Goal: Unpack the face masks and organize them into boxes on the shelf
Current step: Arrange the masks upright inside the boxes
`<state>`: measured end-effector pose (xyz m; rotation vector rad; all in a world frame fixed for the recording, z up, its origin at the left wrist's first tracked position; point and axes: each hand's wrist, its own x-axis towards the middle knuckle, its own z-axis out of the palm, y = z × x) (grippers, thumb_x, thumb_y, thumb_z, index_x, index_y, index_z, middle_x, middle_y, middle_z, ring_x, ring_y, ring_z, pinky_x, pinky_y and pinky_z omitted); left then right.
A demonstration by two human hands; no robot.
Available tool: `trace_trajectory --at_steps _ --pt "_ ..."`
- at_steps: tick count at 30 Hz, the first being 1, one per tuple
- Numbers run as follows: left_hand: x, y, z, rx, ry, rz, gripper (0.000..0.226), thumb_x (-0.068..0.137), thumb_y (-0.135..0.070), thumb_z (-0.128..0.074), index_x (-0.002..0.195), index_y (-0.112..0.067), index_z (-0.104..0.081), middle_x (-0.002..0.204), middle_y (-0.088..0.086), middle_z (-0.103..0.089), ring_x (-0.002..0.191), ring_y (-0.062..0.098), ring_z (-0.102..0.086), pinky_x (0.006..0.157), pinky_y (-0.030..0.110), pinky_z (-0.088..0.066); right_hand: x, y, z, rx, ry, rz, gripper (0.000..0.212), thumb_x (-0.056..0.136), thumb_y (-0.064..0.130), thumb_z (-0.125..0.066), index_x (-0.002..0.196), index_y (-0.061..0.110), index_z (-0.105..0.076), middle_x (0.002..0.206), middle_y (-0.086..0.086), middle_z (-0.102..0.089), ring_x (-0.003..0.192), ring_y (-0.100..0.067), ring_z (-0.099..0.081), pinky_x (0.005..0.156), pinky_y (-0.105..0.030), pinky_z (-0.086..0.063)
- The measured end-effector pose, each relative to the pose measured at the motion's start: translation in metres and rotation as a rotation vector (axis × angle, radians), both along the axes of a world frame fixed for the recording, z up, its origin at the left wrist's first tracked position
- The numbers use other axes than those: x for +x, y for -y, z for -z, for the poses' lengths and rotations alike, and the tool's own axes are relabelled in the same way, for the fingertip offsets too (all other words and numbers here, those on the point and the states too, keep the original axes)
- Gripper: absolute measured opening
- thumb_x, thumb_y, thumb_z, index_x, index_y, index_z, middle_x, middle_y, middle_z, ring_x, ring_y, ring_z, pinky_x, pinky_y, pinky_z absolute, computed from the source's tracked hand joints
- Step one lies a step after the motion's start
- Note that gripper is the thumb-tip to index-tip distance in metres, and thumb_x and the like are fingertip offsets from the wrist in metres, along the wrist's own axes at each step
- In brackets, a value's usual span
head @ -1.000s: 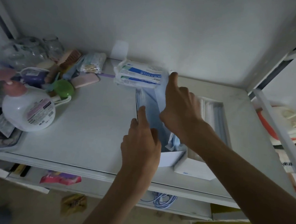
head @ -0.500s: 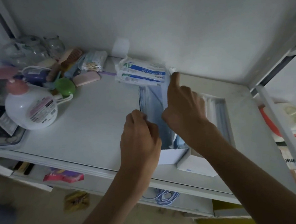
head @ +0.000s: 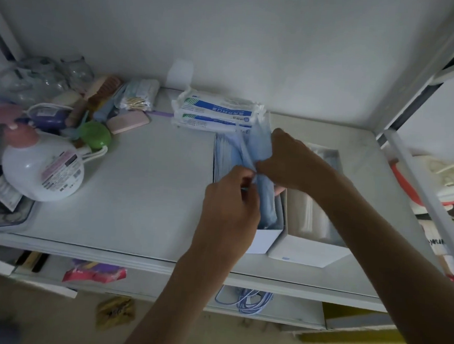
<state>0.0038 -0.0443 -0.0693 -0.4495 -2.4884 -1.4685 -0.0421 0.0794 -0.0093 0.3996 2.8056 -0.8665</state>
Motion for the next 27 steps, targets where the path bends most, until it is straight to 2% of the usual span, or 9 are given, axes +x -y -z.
trace_trajectory --at_steps 4,8,10,13,15,17,20,24,27 --pt "0.002 -0.003 -0.001 -0.093 0.032 0.089 0.017 0.096 -0.02 -0.051 0.103 -0.018 -0.066 0.088 -0.002 -0.071 0.079 0.011 -0.065 0.076 0.03 -0.054 -0.005 -0.011 -0.013 -0.236 -0.004 0.101 0.036 0.094 0.038 -0.056 0.089 0.002 -0.057 0.094 -0.028 -0.068 0.067 -0.032 -0.071 0.073 -0.047 -0.06" --pt "0.007 -0.004 -0.01 -0.153 0.208 0.278 0.02 0.1 -0.02 -0.039 0.097 -0.016 -0.059 0.076 -0.004 -0.058 0.075 0.013 -0.057 0.074 0.032 -0.048 -0.001 -0.02 -0.009 -0.168 -0.028 0.061 0.022 0.084 0.008 -0.072 0.096 -0.007 -0.063 0.073 -0.022 -0.069 0.062 -0.03 -0.068 0.071 -0.041 -0.061" --pt "0.013 -0.002 -0.014 0.001 0.346 0.308 0.028 0.101 -0.02 -0.039 0.111 -0.013 -0.064 0.094 0.001 -0.065 0.088 0.012 -0.061 0.083 0.029 -0.049 -0.002 -0.027 -0.003 -0.122 -0.048 0.101 0.016 0.078 -0.002 -0.072 0.093 -0.001 -0.064 0.07 -0.022 -0.07 0.061 -0.03 -0.071 0.071 -0.044 -0.061" --pt "0.019 0.012 -0.011 0.057 0.186 0.049 0.032 0.094 -0.008 -0.048 0.121 -0.016 -0.062 0.108 -0.003 -0.064 0.093 0.001 -0.057 0.081 0.003 -0.041 -0.003 -0.03 0.007 0.0 -0.155 0.106 0.039 0.07 0.002 -0.071 0.107 0.006 -0.059 0.093 -0.016 -0.07 0.079 -0.028 -0.068 0.067 -0.03 -0.057" --pt "0.018 0.021 -0.007 -0.027 0.064 -0.174 0.042 0.086 -0.004 -0.057 0.126 -0.018 -0.053 0.117 -0.003 -0.056 0.103 0.004 -0.047 0.079 0.003 -0.035 -0.002 -0.026 0.009 0.17 -0.246 0.034 0.05 0.071 0.002 -0.069 0.117 0.012 -0.053 0.104 -0.004 -0.058 0.091 -0.018 -0.054 0.055 -0.012 -0.036" --pt "0.013 0.026 -0.004 -0.041 0.27 -0.226 0.05 0.087 -0.016 -0.062 0.133 -0.018 -0.043 0.126 0.0 -0.051 0.111 0.01 -0.043 0.085 0.012 -0.036 -0.004 -0.021 0.012 0.239 -0.309 -0.099 0.051 0.071 -0.003 -0.067 0.118 0.013 -0.055 0.103 -0.003 -0.051 0.097 -0.019 -0.052 0.055 -0.009 -0.032" --pt "0.008 0.027 0.0 0.033 0.532 -0.139 0.047 0.09 -0.029 -0.057 0.134 -0.02 -0.044 0.125 0.0 -0.058 0.106 0.015 -0.055 0.082 0.026 -0.043 -0.008 -0.017 0.016 0.249 -0.267 -0.113 0.052 0.076 0.009 -0.07 0.124 0.011 -0.051 0.117 -0.011 -0.051 0.111 -0.028 -0.05 0.076 -0.024 -0.037" --pt "0.008 0.025 0.003 0.112 0.518 -0.115 0.038 0.093 -0.031 -0.052 0.13 -0.02 -0.05 0.117 -0.003 -0.063 0.099 0.015 -0.06 0.077 0.023 -0.042 -0.005 -0.011 0.021 0.217 -0.256 -0.049 0.056 0.075 0.005 -0.071 0.122 0.007 -0.041 0.091 -0.01 -0.056 0.075 -0.026 -0.057 0.054 -0.028 -0.044" --pt "0.004 0.026 0.011 0.201 0.528 -0.091 0.04 0.088 -0.028 -0.062 0.126 -0.019 -0.052 0.115 -0.005 -0.064 0.103 0.013 -0.061 0.08 0.022 -0.05 -0.004 -0.001 0.031 0.205 -0.276 -0.086 0.053 0.074 -0.001 -0.068 0.118 0.008 -0.041 0.081 -0.013 -0.06 0.068 -0.029 -0.06 0.055 -0.037 -0.051"
